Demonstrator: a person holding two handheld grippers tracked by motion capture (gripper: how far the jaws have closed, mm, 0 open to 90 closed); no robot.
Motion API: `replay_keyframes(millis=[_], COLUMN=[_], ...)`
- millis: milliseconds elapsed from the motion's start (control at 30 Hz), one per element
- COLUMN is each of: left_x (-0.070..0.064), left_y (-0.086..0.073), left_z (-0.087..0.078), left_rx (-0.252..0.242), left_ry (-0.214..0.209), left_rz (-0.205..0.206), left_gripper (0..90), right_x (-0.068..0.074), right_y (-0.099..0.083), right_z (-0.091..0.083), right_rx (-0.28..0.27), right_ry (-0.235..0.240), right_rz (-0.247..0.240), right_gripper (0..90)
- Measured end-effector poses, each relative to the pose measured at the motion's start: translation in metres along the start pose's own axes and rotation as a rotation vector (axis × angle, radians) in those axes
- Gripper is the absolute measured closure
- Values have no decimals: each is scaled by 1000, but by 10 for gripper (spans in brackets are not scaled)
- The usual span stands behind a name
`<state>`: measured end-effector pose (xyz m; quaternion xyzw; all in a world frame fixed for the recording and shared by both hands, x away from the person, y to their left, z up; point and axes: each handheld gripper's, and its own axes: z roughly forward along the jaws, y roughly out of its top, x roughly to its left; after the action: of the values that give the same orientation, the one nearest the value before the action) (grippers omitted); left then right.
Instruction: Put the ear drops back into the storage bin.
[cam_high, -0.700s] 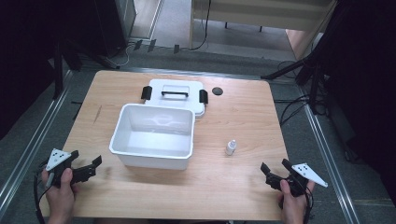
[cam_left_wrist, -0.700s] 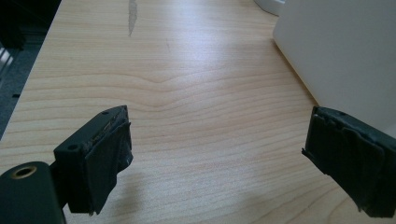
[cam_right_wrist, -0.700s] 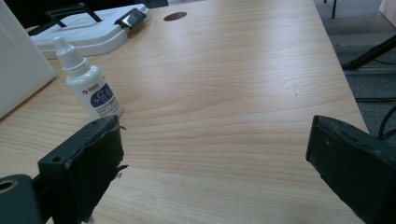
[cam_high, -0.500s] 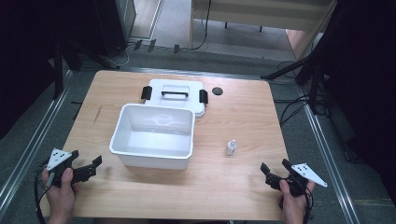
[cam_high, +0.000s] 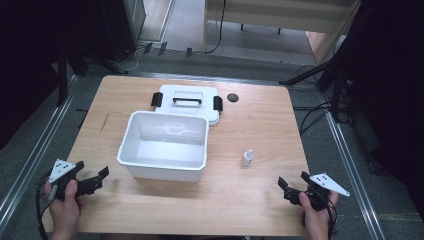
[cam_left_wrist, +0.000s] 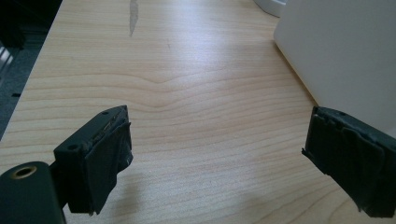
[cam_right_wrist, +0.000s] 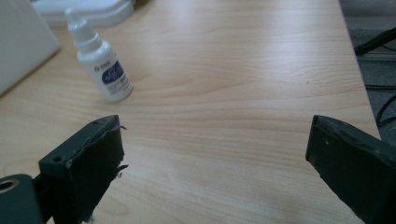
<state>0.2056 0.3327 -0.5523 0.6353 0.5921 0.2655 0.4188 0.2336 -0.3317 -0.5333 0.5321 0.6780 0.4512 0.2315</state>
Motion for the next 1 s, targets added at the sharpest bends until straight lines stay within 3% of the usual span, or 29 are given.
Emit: replay_keyframes(millis=[67,100,167,233,333,433,567,600,700,867,1000], left_x=[0,-1,-1,-1,-1,-1,0,0,0,0,0], left_y=[0,0,0,0,0,0,0,0,0,0,0], left_z=[0,0,0,0,0,0,0,0,0,1,1], left_rx=[1,1,2,2,1,1,-2,1,1,4,2], left_ry=[1,3,3,5,4,1,-1,-2,-1,-3,-2], left_rz=[4,3,5,8,7,5,2,5,4,2,2], left_gripper=[79,79,79,79,79,79,79,79,79,79,79], right_x=[4,9,10,17,21,28,33,36,39,42,43], right_y=[6,13,15,27,33,43,51,57,61,77,85], right_z=[1,3,4,6,8,15,22,27,31,45,51], right_rx=[59,122,142,238,287,387,452,490,521,635,677], right_ry=[2,5,8,29,53,75,89,84,72,52,33], right_rz=[-58,-107,-127,-191,-219,-294,-334,-357,-383,-440,-464], right_gripper=[50,54,55,55,55,55,56,62,64,104,123])
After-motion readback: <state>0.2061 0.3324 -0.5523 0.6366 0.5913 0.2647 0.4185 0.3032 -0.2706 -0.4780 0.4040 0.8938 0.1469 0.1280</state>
